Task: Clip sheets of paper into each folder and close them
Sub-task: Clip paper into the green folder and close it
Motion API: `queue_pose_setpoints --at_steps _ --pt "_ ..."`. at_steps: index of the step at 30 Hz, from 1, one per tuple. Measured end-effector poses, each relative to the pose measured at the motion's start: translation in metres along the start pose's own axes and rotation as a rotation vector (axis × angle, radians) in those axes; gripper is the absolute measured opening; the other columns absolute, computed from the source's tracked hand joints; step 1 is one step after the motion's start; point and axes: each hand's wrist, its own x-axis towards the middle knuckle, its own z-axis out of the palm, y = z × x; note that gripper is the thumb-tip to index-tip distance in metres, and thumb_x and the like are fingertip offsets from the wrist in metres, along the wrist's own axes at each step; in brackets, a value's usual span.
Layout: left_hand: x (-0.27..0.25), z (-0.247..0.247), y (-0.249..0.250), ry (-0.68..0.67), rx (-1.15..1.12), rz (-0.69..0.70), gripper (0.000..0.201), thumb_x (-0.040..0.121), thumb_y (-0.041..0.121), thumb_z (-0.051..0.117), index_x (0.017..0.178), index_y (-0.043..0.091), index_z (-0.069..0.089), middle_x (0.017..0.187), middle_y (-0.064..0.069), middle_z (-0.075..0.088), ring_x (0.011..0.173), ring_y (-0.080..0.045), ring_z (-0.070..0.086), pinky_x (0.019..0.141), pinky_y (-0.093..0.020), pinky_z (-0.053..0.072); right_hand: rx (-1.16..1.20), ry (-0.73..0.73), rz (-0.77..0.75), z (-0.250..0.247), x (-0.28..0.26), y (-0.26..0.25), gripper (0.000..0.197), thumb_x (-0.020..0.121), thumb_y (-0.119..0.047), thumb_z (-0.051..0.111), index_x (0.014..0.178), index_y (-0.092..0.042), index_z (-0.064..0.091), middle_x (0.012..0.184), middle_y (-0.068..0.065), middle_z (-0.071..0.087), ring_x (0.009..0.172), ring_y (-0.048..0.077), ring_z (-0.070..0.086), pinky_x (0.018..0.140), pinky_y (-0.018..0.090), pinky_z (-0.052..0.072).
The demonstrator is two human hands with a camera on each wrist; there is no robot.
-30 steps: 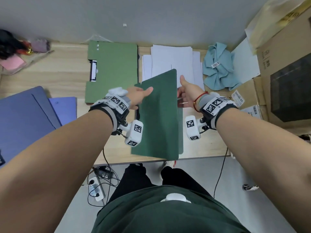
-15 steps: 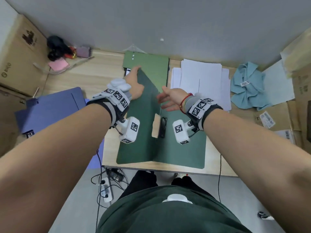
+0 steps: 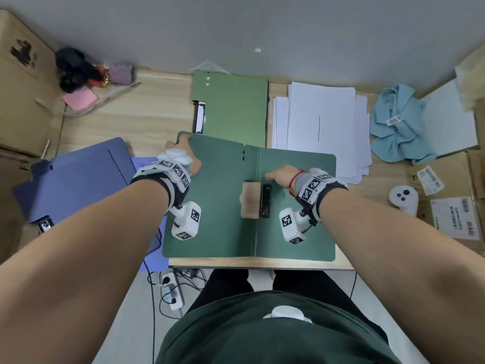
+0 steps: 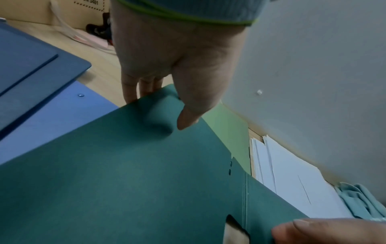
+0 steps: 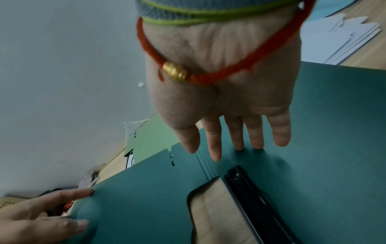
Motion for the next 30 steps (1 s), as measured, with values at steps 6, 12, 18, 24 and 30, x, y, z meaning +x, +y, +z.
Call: queue_pose_setpoints --at_steps 6,12,18,24,30 --pt "0.005 -0.003 0.024 -0.127 0.084 -0.012 0.047 0.087 0.026 0.066 0.128 0.006 0.055 0.132 -0.021 0.054 0.119 -0.039 0.055 0.091 -0.039 0.045 0.156 -0.013 0.002 -0.022 0.016 0.015 0.048 0.084 -0.044 0.060 0.117 -0.009 0.064 0.115 0.006 0.065 0.100 0.026 0.064 0.077 0.034 0.050" --pt "0.002 0.003 0.120 -0.243 -0.077 0.136 0.046 0.090 0.024 0.063 0.133 0.009 0.055 0.131 -0.013 0.061 0.118 -0.031 0.059 0.099 -0.037 0.046 0.356 0.072 -0.020 -0.093 0.024 0.043 0.024 0.093 -0.031 0.056 0.108 -0.013 0.057 0.111 0.007 0.058 0.100 0.024 0.058 0.085 0.034 0.048" --pt "0.006 0.033 0.211 -0.380 -0.056 0.214 0.064 0.085 0.044 0.063 0.142 0.020 0.047 0.134 -0.003 0.061 0.109 -0.026 0.063 0.098 -0.038 0.050 0.392 0.186 0.050 -0.165 0.047 0.098 0.047 0.096 -0.028 0.054 0.137 -0.007 0.050 0.139 0.014 0.053 0.122 0.030 0.055 0.081 0.029 0.041" --pt "0.010 0.071 0.261 -0.450 -0.068 0.149 0.078 0.087 0.045 0.067 0.148 0.009 0.034 0.146 -0.012 0.047 0.129 -0.033 0.049 0.106 -0.041 0.040 0.355 0.231 0.129 -0.188 0.066 0.131 0.046 0.095 -0.028 0.054 0.131 0.000 0.050 0.128 0.017 0.060 0.090 0.030 0.060 0.062 0.025 0.038" --pt "0.015 0.094 0.280 -0.433 -0.092 0.068 0.078 0.087 0.036 0.069 0.147 0.006 0.030 0.143 -0.015 0.046 0.125 -0.035 0.051 0.096 -0.038 0.043 0.433 0.259 0.146 -0.191 0.087 0.142 0.055 0.090 -0.031 0.062 0.132 0.001 0.050 0.111 0.016 0.061 0.077 0.024 0.054 0.056 0.025 0.037"
